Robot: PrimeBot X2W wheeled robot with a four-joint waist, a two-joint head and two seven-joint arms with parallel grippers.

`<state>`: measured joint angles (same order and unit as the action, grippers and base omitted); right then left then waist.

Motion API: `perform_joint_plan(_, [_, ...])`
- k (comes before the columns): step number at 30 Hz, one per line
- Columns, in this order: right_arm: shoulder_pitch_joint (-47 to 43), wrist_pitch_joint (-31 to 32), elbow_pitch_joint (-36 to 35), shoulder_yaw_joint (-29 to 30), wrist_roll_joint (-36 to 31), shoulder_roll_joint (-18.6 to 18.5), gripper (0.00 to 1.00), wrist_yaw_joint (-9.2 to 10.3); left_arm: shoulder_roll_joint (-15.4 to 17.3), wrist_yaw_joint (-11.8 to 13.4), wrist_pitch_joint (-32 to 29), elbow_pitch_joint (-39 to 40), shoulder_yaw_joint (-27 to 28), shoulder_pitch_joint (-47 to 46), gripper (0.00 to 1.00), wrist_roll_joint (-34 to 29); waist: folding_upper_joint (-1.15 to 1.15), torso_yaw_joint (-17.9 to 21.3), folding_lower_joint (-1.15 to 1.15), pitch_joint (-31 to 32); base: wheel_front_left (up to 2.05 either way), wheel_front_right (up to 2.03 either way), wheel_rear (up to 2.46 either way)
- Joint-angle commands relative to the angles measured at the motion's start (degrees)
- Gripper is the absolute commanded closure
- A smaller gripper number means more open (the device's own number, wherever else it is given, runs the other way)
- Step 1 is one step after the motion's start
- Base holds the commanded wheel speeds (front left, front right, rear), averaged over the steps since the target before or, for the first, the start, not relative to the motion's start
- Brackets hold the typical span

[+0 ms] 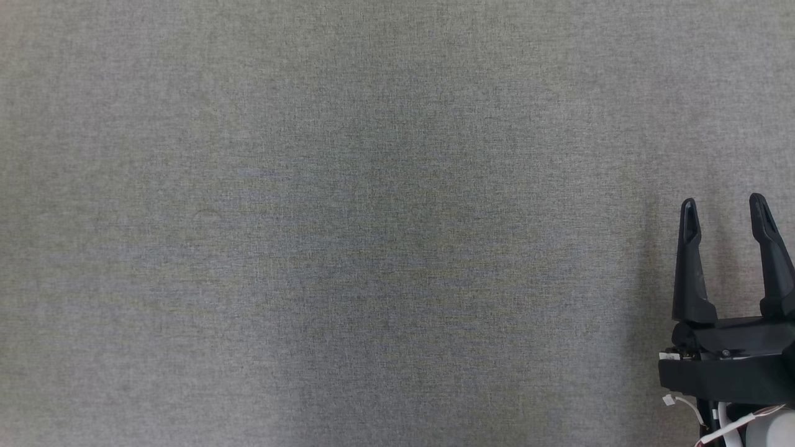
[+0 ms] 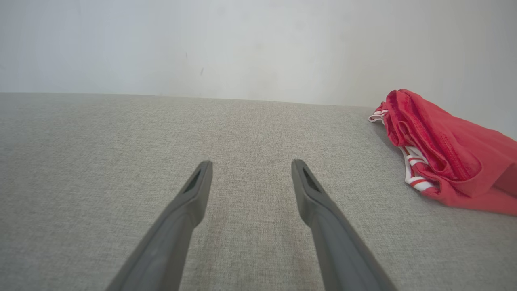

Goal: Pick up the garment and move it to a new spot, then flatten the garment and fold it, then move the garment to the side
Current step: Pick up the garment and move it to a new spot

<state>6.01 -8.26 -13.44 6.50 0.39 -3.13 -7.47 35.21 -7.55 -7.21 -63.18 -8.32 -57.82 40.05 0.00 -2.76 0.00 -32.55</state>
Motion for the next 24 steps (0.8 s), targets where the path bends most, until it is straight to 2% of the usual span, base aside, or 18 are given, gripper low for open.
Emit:
perform_joint_plan(1, [-0.13,0.12,-0.32,-0.02,-0.24,0.11,0.00,-0.01,-0.26,0.16,-0.22,-1.03,-0.89,1.10,1.00,0.98,0.00,0.05,0.00,0.13,0.00,0.00,0.00])
perform_joint_plan(5, [-0.23,0.33,-0.23,0.20,-0.17,0.12,0.00,-0.01,0.85,0.16,3.48,-0.59,-2.82,-0.10,1.00,0.63,0.00,-0.13,0.00,0.84,0.00,0.00,0.00])
perform_joint_plan(14, [-0.22,-1.62,3.81,-0.73,1.86,0.20,0.00,-0.01,2.97,0.16,16.32,3.76,-8.22,-5.77,1.00,-1.79,0.00,-1.14,0.00,6.07,0.00,0.00,0.00])
perform_joint_plan(18, [0.16,-2.75,6.31,-1.13,2.88,0.21,0.00,-0.01,3.35,0.17,18.55,5.92,-10.21,-8.27,1.00,-2.75,0.00,-0.92,0.00,8.05,0.00,0.00,0.00])
perform_joint_plan(24, [-0.41,-5.55,11.82,-2.23,6.50,0.26,0.00,-0.01,3.96,0.16,20.40,13.97,-15.77,-13.74,1.00,-6.28,0.00,2.42,0.00,12.82,0.00,0.00,0.00])
